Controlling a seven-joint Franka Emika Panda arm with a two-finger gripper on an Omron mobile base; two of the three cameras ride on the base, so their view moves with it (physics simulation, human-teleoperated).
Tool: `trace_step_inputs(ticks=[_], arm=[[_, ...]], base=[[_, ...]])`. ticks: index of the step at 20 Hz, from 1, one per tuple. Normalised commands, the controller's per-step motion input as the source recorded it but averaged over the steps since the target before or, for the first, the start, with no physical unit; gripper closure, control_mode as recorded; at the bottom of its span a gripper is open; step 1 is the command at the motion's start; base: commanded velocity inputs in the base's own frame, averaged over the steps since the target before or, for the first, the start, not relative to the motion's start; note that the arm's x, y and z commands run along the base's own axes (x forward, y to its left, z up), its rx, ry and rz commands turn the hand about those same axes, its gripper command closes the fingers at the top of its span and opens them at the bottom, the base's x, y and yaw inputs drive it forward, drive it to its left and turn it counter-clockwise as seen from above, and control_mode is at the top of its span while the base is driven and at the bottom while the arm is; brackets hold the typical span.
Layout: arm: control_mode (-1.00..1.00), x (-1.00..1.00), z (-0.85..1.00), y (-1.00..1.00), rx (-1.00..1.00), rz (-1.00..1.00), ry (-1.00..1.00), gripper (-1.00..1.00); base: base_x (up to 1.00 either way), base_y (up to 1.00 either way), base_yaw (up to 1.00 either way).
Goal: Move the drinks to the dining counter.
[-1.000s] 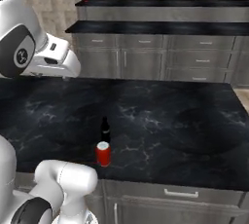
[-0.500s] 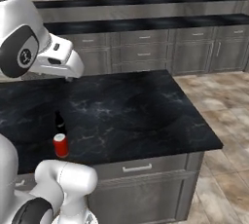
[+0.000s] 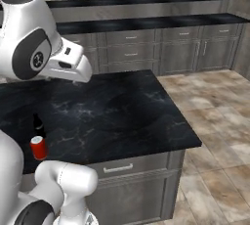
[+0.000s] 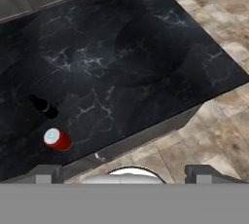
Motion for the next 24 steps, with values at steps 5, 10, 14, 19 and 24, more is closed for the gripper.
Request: trace_step_inputs(ticks=[5,10,14,19,24], arm=[[-1.0,0.0,-0.28,0.02,0.01,0.29,0.01,-1.0],[-1.0,0.0,-0.21,0.14,0.0,0.37,0.0,-1.0],[-1.0,0.0,-0.37,0.71,-0.11,0.2,0.0,-1.0],[-1.0,0.0,-0.3,0.92,-0.18,0.14,0.0,-1.0],[-1.0,0.04,-0.14,0.69,-0.13,0.05,0.03,-1.0]], base=[[0.0,0.0,0.0],[0.0,0.0,0.0],[0.0,0.0,0.0],[0.0,0.0,0.0],[0.0,0.0,0.0]])
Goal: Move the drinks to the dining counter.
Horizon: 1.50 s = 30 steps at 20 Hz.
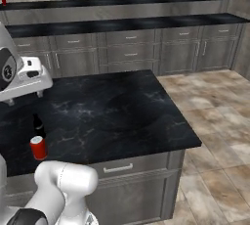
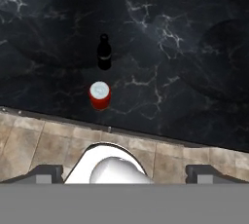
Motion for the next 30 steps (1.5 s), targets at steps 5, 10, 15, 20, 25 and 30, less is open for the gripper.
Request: trace_step_inputs(ticks=[5,10,15,20,25,30], arm=[[-1.0,0.0,-0.31,0.25,-0.07,0.0,0.02,-1.0],[-1.0,0.05,-0.42,0.0,0.09,0.0,0.01,-1.0],[-1.0,0.02,-0.48,0.1,0.01,0.0,0.0,-1.0],[-1.0,0.04,-0.48,0.22,-0.01,0.01,0.0,-1.0],[-1.0,0.11,-0.41,0.25,0.0,0.0,0.07,-1.0],[-1.0,0.21,-0.34,0.12,0.0,0.0,0.07,-1.0]], base=[[0.0,0.0,0.0],[0.0,0.0,0.0],[0.0,0.0,0.0],[0.0,0.0,0.0],[0.0,0.0,0.0],[0.0,0.0,0.0]])
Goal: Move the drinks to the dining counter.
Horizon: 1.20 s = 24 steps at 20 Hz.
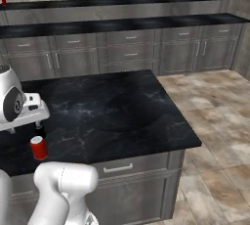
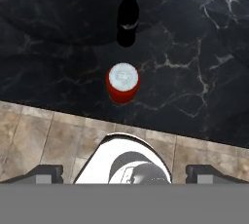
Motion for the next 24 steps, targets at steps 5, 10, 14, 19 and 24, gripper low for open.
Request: trace_step_inputs(ticks=[5,10,14,19,24], arm=[[-1.0,0.26,-0.33,0.16,0.0,0.0,0.04,-1.0],[-1.0,0.34,-0.33,0.2,0.0,0.0,0.01,-1.0],[-1.0,0.4,-0.31,0.11,0.01,0.0,0.0,-1.0],[-1.0,0.26,-0.25,0.01,0.0,0.0,0.0,-1.0],[-1.0,0.2,-0.21,0.04,0.0,-0.01,0.0,-1.0]], base=[[0.0,0.0,0.0],[0.0,0.0,0.0],[0.0,0.0,0.0],[0.0,0.0,0.0],[0.0,0.0,0.0]])
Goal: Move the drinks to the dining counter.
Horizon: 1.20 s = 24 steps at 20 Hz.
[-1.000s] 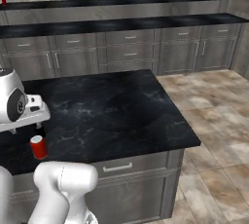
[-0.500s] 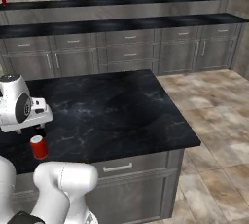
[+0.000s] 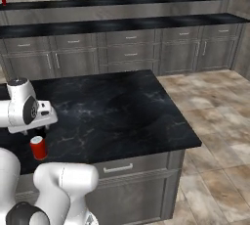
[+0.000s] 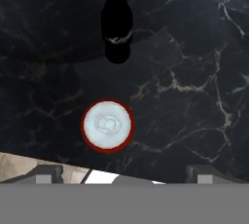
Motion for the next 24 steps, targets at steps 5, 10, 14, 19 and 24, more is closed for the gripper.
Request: trace_step_inputs(ticks=[5,10,14,19,24], arm=[[-1.0,0.0,-0.06,0.13,0.0,-0.01,0.0,-1.0],[-1.0,0.0,-0.01,0.14,0.0,-0.01,0.0,-1.0],[-1.0,0.0,-0.09,0.03,0.0,-0.02,0.0,-1.0],[-1.0,0.0,-0.21,0.01,0.0,-0.01,0.0,-1.0],[-1.0,0.0,-0.36,0.0,0.0,0.0,0.0,-1.0]], base=[[0.0,0.0,0.0],[0.0,0.0,0.0],[0.0,0.0,0.0],[0.0,0.0,0.0],[0.0,0.0,0.0]])
